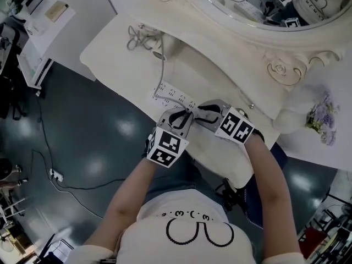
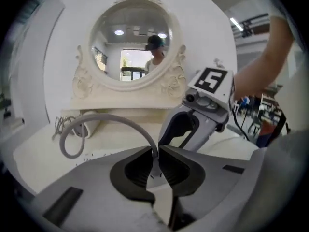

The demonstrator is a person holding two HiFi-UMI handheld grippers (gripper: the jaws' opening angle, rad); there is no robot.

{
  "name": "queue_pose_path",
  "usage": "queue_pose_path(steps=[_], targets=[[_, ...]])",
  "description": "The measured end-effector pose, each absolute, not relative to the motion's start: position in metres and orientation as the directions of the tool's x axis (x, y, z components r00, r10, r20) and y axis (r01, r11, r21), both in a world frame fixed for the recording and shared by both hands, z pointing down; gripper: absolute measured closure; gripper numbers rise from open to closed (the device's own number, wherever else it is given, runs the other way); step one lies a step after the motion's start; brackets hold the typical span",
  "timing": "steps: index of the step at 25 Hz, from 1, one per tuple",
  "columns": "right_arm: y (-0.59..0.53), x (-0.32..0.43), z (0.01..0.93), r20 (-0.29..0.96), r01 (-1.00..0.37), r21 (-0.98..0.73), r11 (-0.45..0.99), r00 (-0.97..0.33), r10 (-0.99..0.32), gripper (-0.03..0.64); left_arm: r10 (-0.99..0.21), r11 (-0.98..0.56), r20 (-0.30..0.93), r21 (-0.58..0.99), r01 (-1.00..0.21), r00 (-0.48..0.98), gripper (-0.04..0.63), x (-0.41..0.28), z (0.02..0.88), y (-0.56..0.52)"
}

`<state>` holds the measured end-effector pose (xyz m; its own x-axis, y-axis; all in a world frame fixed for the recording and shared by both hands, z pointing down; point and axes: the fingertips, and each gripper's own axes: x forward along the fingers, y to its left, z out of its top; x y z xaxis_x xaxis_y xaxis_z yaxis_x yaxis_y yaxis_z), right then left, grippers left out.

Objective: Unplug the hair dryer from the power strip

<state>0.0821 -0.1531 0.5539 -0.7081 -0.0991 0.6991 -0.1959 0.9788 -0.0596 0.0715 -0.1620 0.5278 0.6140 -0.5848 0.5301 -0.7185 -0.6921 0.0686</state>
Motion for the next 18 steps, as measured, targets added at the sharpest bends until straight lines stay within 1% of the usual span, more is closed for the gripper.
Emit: queue_pose_path(steps=[2,3,4,5,7,8,9,10,12,13,14,15,16,18], targets=[[-0.153,0.082,0.555,0.705,-0.192,-0.059,0.980,-0.703,-0.095,0.460,-0.580,-0.734,0.551,-0.034,-0.678,0.600,0.554,0.074,0.531,-0.159],[-0.153,0.082,0.556,0.707,-0.191,-0.059,0.980,-0.701,-0.094,0.460,-0.577,-0.740,0.552,-0.042,-0.671,0.602,0.554,0.074,0.532,-0.158],[-0.153,0.082,0.556,0.708,-0.192,-0.058,0.980,-0.700,-0.095,0.460,-0.574,-0.734,0.543,-0.009,-0.679,0.613,0.554,0.073,0.532,-0.158],[-0.153,0.082,0.556,0.709,-0.194,-0.058,0.979,-0.699,-0.097,0.460,-0.570,-0.712,0.524,0.069,-0.699,0.632,0.554,0.071,0.530,-0.160],[-0.153,0.081,0.556,0.708,-0.203,-0.057,0.977,-0.698,-0.104,0.460,-0.573,-0.628,0.469,0.277,-0.728,0.672,0.554,0.066,0.524,-0.165],[-0.153,0.080,0.556,0.708,-0.207,-0.057,0.977,-0.698,-0.107,0.460,-0.577,-0.597,0.453,0.333,-0.730,0.679,0.552,0.064,0.522,-0.167],[-0.154,0.080,0.556,0.708,-0.209,-0.057,0.976,-0.698,-0.109,0.460,-0.580,-0.595,0.455,0.330,-0.733,0.676,0.552,0.064,0.521,-0.168],[-0.154,0.080,0.556,0.709,-0.210,-0.057,0.976,-0.696,-0.108,0.460,-0.580,-0.620,0.471,0.273,-0.735,0.664,0.553,0.064,0.521,-0.167],[-0.154,0.081,0.556,0.715,-0.207,-0.058,0.977,-0.691,-0.104,0.460,-0.576,-0.690,0.515,0.110,-0.715,0.635,0.555,0.068,0.525,-0.163],[-0.154,0.081,0.556,0.718,-0.206,-0.059,0.977,-0.688,-0.102,0.460,-0.572,-0.716,0.529,0.052,-0.696,0.627,0.555,0.070,0.526,-0.160],[-0.153,0.081,0.556,0.721,-0.205,-0.060,0.977,-0.686,-0.100,0.460,-0.568,-0.730,0.534,0.025,-0.683,0.627,0.555,0.071,0.526,-0.158],[-0.153,0.080,0.556,0.723,-0.205,-0.060,0.977,-0.684,-0.099,0.460,-0.566,-0.731,0.527,0.035,-0.682,0.634,0.555,0.071,0.525,-0.158],[-0.153,0.080,0.556,0.724,-0.206,-0.060,0.977,-0.683,-0.100,0.460,-0.571,-0.715,0.506,0.080,-0.694,0.647,0.555,0.069,0.522,-0.160],[-0.154,0.080,0.556,0.726,-0.208,-0.060,0.976,-0.681,-0.100,0.460,-0.603,-0.644,0.441,0.223,-0.732,0.665,0.555,0.057,0.508,-0.174]])
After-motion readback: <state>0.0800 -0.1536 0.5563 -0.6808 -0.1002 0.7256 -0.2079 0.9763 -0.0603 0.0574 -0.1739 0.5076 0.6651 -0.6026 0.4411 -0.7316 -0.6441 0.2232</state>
